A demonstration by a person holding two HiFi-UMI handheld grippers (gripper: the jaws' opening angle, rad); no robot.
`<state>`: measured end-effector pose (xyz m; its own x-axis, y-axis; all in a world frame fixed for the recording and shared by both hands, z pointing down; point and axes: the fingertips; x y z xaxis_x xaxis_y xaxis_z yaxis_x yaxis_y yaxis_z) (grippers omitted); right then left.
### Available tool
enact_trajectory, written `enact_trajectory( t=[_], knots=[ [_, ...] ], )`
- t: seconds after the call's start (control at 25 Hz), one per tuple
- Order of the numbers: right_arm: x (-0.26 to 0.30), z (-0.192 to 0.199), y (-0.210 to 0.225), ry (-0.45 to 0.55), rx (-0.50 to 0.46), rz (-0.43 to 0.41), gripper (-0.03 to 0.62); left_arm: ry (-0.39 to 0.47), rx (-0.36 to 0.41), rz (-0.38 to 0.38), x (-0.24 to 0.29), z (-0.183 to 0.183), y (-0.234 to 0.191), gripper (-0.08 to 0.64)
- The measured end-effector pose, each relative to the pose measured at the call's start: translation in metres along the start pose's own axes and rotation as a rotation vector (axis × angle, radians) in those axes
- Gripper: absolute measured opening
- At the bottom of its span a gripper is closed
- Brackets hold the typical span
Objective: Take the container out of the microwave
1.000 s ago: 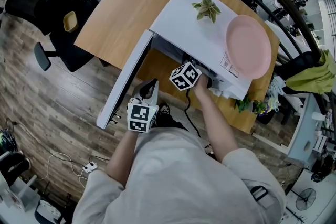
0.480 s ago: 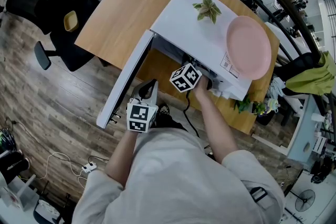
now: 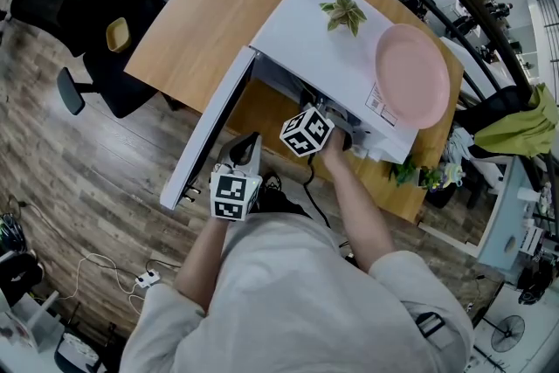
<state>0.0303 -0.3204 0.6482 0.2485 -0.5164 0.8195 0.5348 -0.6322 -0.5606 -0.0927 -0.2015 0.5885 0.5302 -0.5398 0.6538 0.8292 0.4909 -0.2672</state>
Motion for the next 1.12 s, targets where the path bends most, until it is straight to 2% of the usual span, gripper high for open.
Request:
enact_trajectory(
  t=[1.12],
  knots=[
    [-0.048,0.007,-0.017,0.077,-0.007,0.006,0.035,0.017,-0.018,-0.046,-0.021,0.018,0.018,0.003]
  ],
)
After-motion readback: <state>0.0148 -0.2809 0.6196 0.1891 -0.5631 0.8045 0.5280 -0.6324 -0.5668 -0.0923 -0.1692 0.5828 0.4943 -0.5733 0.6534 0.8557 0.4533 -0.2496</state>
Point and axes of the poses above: the fingertips, and each gripper's own axes: x forward along the fingers, y to its right, z out of its underside, and after that the axes turned 15 degrees about -y, right-handed
